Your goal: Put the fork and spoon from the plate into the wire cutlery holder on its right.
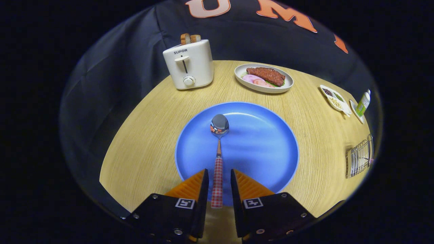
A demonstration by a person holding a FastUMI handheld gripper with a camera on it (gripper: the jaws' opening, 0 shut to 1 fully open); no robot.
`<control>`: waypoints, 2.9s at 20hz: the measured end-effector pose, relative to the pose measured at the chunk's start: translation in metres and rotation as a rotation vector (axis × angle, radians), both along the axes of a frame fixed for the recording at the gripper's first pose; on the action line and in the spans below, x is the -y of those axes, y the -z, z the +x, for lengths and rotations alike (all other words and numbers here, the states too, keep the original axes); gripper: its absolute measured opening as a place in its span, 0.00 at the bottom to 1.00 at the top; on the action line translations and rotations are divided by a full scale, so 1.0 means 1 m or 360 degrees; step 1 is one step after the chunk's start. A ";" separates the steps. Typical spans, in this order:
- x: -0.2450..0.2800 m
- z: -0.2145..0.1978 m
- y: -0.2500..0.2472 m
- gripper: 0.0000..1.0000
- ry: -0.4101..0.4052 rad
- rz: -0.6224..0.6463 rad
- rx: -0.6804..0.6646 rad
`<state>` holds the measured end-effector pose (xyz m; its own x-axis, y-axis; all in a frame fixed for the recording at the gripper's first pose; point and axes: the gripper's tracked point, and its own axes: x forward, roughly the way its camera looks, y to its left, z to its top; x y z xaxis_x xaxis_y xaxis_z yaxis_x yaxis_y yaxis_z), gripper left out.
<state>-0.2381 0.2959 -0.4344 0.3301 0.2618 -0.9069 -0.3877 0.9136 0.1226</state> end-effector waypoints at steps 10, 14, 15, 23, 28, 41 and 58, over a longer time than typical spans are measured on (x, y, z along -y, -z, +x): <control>0.017 0.029 -0.022 0.11 0.0021 0.0063 0.0102; 0.041 0.055 -0.048 0.11 0.0049 0.0087 0.0221; 0.047 0.056 -0.045 0.09 0.0035 0.0080 0.0204; 0.071 0.066 -0.063 0.09 0.0031 0.0092 0.0233; 0.127 0.097 -0.111 0.09 0.0165 0.0070 0.0363; 0.318 0.104 -0.152 0.09 0.0447 -0.0239 0.0319; 0.360 0.051 -0.141 0.09 0.0222 -0.0363 -0.0093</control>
